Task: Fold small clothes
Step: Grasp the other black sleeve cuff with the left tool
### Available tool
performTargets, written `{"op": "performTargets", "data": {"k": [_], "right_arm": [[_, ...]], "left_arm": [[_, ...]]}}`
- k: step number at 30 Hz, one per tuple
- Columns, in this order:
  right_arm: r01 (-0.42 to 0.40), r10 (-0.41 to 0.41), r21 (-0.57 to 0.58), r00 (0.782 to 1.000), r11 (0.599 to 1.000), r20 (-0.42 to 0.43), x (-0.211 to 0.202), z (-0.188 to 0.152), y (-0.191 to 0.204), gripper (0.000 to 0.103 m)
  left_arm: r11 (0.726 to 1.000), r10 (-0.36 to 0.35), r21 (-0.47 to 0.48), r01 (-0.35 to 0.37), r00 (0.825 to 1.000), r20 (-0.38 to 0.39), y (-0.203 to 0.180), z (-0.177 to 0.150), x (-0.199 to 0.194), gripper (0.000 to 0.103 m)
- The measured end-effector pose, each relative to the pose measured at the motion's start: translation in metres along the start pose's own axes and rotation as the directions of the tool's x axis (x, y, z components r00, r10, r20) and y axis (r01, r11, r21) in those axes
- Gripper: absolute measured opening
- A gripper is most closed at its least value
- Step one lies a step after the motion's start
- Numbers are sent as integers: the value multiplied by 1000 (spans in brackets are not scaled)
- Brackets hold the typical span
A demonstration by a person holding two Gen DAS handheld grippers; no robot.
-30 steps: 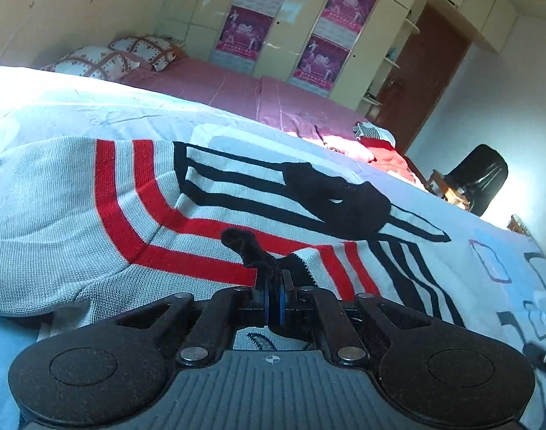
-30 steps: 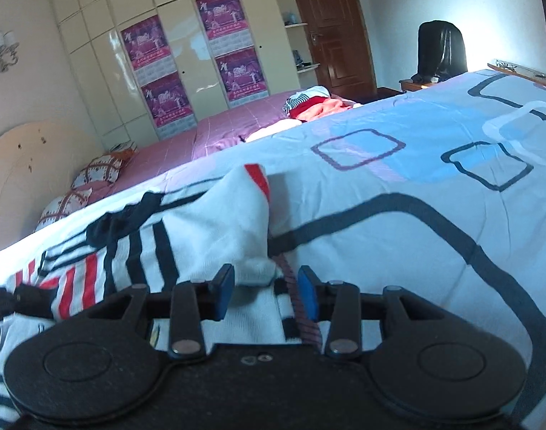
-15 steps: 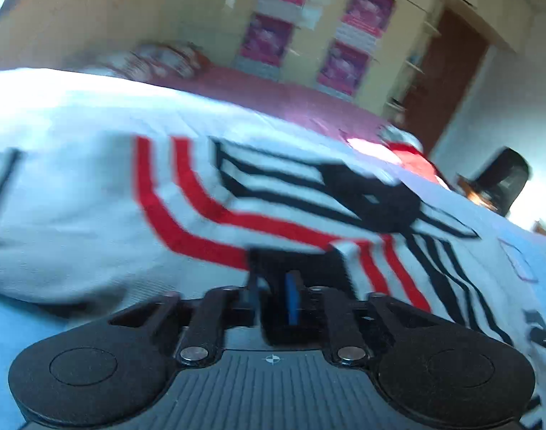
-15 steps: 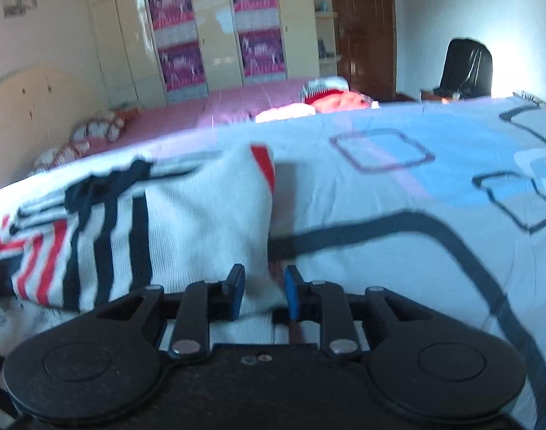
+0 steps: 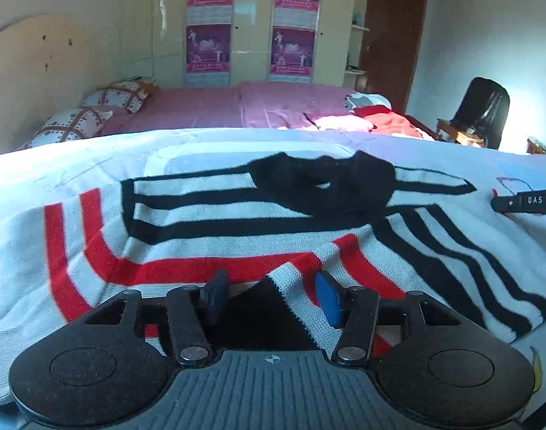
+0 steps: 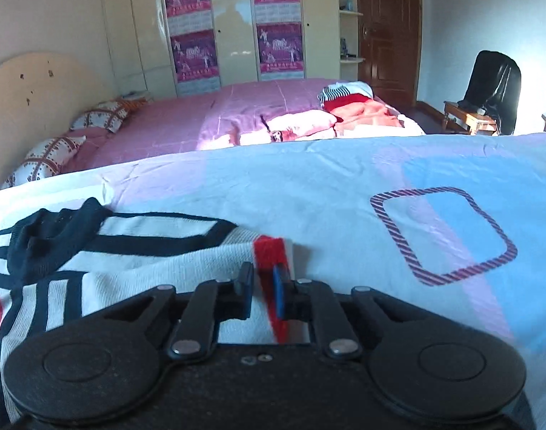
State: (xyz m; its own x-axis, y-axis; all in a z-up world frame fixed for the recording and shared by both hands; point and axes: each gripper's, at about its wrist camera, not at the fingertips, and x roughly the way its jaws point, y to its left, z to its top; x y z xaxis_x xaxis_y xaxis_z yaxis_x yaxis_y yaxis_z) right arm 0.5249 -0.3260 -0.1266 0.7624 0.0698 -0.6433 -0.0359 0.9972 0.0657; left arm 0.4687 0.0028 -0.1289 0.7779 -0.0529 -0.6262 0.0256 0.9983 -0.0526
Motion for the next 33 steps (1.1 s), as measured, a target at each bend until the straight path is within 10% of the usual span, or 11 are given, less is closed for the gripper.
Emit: {"op": "performTargets", "data": {"k": [6,9,15,19,25,27,29,33], "right_arm": [[-98,101,-63,994,993,46,-77,-48,10,20],[-19,28,-206,999,978,37,-82,-81,31,24],[-53,70,-120,988,991,140,-133,-68,42,27],[-69,80,-93,989,993,122,-156,-79,49,29],[-60,68,-88,994,994,81,-172,-98,84,29],[-64,71,-89,995,994,77,-176,-100,97,29],[-65,71,-83,995,994,75,-178,-100,109,29],[-72,74,-42,995,997,67,-178,-98,123,29]], "left_arm": [[999,23,30,-23,1000,10,2,-22,-11,53],[998,46,43,-45,999,-5,-3,-18,-13,54],[976,93,-204,-77,993,68,70,-34,-88,70],[882,259,-422,-207,963,70,175,-73,-147,70],[578,419,-770,-270,908,-3,338,-135,-195,69],[510,396,-829,-230,918,-11,370,-149,-193,68],[490,375,-853,-180,927,20,388,-155,-186,63],[540,369,-818,-200,929,17,395,-139,-164,52]]}}
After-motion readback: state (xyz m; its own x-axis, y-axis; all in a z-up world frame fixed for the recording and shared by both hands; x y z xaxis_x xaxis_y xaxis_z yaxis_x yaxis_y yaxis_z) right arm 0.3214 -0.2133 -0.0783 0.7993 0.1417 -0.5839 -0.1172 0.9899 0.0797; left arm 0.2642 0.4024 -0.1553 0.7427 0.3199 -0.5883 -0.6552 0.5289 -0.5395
